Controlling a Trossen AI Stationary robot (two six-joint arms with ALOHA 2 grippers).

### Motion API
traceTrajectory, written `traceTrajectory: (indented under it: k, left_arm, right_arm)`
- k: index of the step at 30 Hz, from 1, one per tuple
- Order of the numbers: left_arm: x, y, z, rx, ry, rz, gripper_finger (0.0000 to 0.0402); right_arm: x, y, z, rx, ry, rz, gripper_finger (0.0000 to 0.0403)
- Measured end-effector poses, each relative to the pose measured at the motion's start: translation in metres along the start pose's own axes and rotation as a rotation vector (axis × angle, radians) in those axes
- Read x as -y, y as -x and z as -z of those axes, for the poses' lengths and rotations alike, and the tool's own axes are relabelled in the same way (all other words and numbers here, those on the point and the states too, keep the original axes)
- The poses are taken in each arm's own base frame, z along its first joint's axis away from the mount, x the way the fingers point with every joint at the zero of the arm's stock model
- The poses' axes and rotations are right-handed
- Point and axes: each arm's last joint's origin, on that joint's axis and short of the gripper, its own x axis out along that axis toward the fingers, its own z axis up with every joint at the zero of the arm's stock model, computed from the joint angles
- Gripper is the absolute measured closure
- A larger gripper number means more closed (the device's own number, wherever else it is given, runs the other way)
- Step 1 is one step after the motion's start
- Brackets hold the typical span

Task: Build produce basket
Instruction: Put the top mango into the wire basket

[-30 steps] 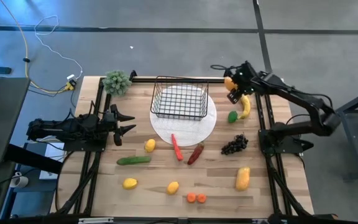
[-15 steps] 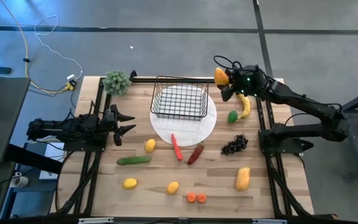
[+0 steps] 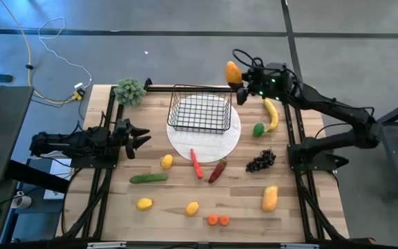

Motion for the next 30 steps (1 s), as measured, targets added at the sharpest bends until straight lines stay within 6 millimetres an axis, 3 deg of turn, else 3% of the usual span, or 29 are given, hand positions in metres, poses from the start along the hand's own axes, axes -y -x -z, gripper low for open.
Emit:
traceTrajectory:
  k: [7,17,30]
  left_arm:
    - [0.001,0.000,-0.001,0.002,0.007,0.019,0.0234]
    - [0.003,0.000,-0.006,0.058,0.070,0.046,0.0234]
    - [0.003,0.000,-0.006,0.060,0.069,0.040,0.0234]
  right_arm:
    - [-0.006,-0.035,0.001,-0.128,0.020,0.021,0.0188]
    - [-0.018,-0.078,0.032,-0.294,0.048,0.017,0.0178]
    - [-0.015,-0.117,0.072,-0.497,0.063,0.041,0.0176]
